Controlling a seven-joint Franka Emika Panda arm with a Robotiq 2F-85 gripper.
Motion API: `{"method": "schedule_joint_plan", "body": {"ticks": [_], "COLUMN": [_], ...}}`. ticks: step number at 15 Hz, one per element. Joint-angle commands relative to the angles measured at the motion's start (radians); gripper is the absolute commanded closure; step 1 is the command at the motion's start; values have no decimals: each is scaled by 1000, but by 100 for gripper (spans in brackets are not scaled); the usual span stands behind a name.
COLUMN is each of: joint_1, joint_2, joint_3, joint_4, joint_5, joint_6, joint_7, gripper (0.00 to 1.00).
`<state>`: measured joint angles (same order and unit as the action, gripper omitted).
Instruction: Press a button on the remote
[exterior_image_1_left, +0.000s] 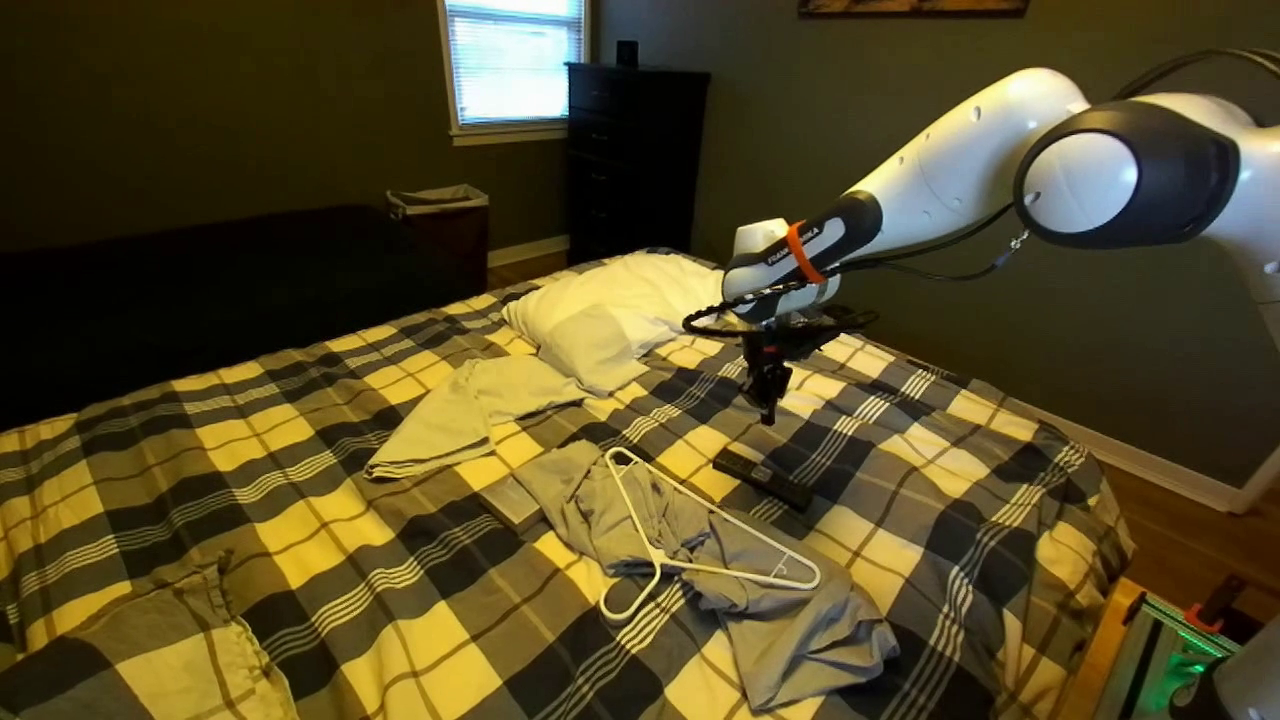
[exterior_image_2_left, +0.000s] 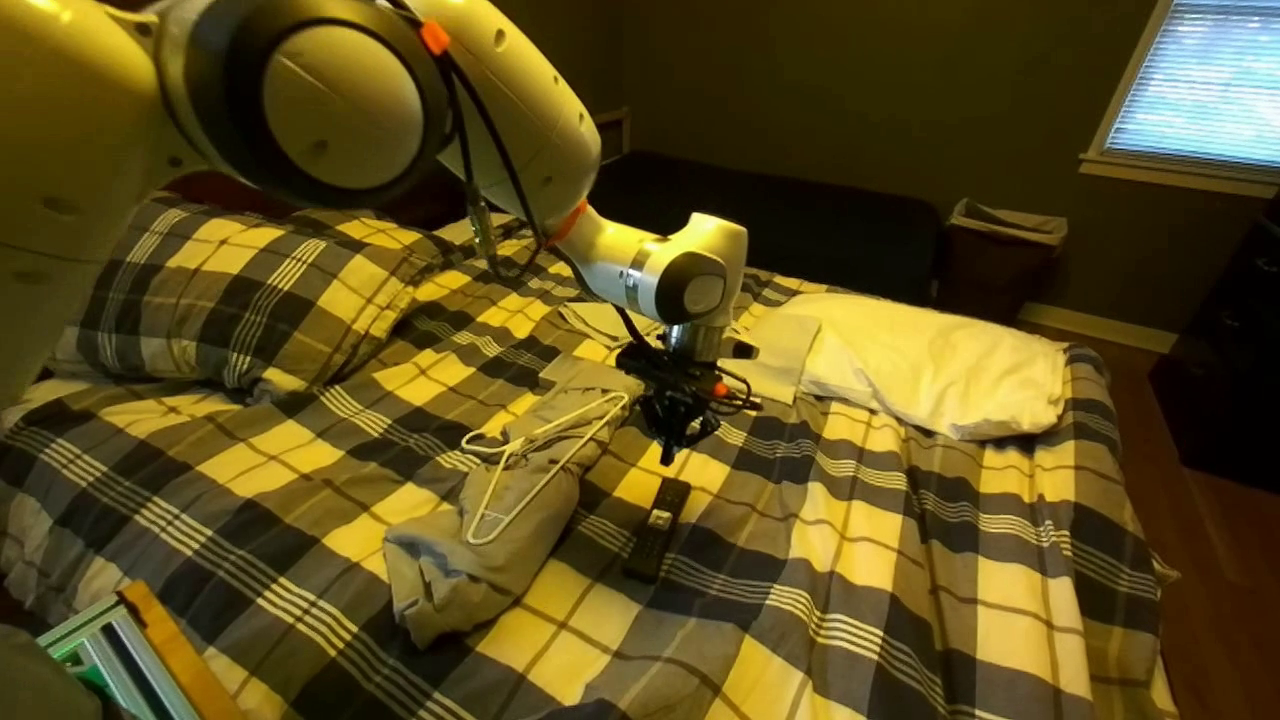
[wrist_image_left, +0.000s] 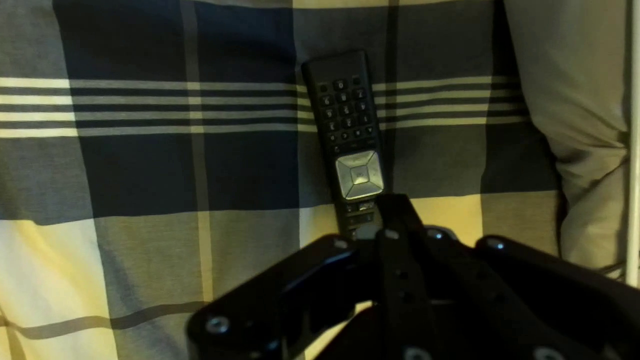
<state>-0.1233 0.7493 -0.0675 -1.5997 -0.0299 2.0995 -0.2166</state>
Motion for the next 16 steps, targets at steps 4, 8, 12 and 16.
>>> {"method": "schedule_joint_plan", "body": {"ticks": [4, 8, 12, 16], "joint_1": [-25, -26, -29, -31], "joint_2": [268, 378, 466, 530], "joint_3": [14, 26, 34, 36], "joint_4": [340, 477, 602, 702], "joint_5": [12, 21, 32, 41], "joint_6": [-100, -135, -214, -260], "joint_7": [47, 60, 80, 98], "gripper": [100, 100, 100, 100]}}
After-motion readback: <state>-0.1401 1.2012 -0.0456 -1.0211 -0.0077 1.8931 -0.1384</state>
